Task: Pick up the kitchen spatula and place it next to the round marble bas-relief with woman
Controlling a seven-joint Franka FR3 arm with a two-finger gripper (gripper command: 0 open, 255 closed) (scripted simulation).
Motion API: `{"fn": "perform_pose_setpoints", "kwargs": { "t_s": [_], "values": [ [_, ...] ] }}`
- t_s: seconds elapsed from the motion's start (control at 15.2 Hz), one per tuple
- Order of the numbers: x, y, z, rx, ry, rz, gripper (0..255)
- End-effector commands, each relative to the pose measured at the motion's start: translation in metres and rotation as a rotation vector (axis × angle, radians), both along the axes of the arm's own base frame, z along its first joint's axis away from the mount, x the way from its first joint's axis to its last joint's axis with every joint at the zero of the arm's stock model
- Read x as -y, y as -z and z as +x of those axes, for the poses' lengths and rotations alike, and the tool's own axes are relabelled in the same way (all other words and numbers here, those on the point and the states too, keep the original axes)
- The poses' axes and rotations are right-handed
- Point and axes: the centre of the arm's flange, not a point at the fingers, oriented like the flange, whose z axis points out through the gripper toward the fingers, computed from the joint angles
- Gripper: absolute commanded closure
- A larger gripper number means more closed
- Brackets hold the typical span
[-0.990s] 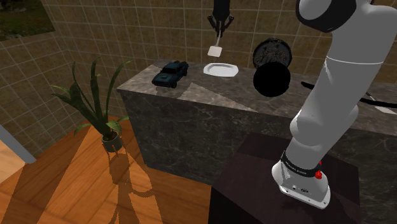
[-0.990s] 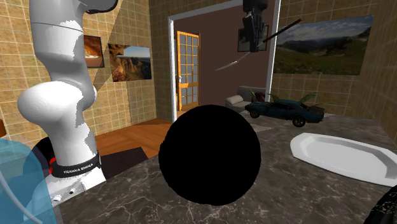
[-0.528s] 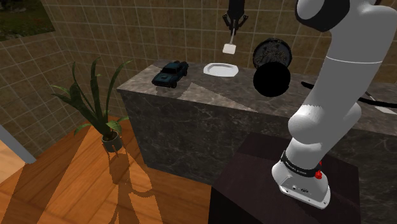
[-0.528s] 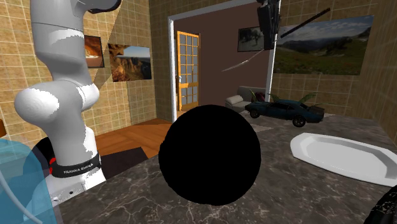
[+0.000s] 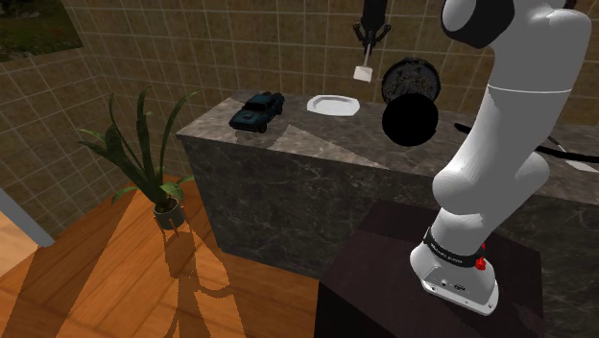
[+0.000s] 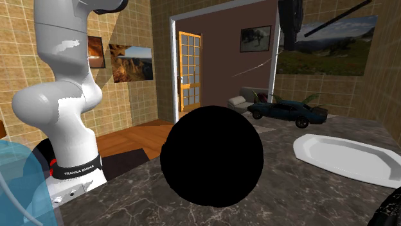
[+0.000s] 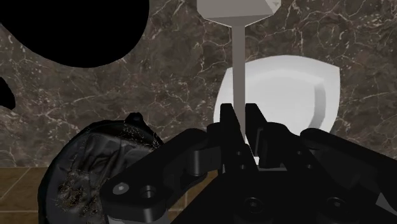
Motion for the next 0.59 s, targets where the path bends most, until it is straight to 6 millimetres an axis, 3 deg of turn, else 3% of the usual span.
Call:
{"fn": "perform_pose_setpoints", "kwargs": {
  "t_s": [0.0, 0.53],
  "values": [
    [0.002, 0.011, -0.001, 0.0, -0.001, 0.0, 255],
    [0.002, 0.053, -0.001, 0.0, -0.001, 0.0, 255]
  ]
}}
